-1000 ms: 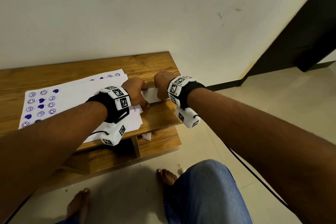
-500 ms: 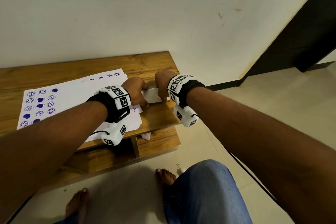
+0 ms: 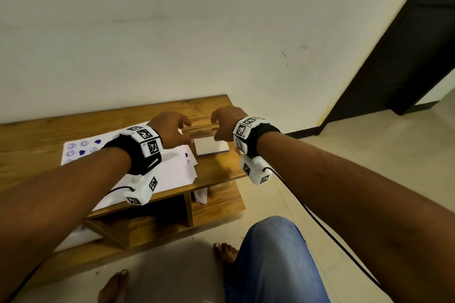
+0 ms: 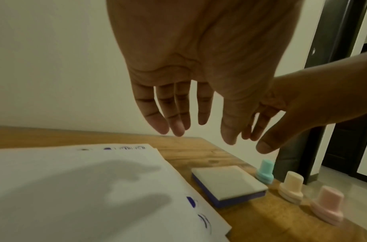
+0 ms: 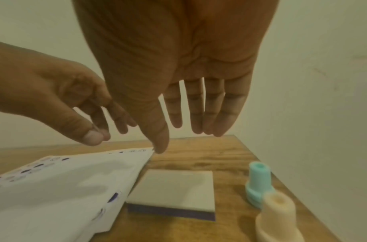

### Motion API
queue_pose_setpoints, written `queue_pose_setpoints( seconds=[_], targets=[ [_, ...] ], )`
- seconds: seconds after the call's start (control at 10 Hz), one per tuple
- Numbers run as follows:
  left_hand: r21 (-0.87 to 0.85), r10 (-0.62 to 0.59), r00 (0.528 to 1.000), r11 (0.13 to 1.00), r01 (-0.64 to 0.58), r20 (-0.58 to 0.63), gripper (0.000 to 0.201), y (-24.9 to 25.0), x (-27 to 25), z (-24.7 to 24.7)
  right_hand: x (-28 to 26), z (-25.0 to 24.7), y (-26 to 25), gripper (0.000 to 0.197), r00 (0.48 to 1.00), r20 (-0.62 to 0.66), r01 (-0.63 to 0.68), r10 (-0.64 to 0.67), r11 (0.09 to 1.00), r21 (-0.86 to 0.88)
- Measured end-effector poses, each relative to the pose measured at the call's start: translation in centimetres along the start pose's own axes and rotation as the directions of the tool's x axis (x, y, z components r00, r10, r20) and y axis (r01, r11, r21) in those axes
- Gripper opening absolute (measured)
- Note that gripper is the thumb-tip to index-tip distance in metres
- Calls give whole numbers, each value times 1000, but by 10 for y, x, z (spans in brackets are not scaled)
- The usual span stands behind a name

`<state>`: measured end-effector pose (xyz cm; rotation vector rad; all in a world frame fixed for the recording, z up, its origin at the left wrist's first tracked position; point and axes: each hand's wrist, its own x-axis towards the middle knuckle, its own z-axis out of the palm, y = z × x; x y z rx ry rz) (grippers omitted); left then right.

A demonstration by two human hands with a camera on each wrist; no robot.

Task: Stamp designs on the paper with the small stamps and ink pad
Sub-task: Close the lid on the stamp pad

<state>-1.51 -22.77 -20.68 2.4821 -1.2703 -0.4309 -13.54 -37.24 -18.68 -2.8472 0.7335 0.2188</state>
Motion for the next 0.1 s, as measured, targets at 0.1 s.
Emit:
queue_pose_setpoints(
  seconds=[0.1],
  targets=[
    [-3, -12, 996, 1000, 12, -83, 31, -9, -37, -30, -22, -25, -14, 31, 996, -82, -26, 29, 999, 35]
  ],
)
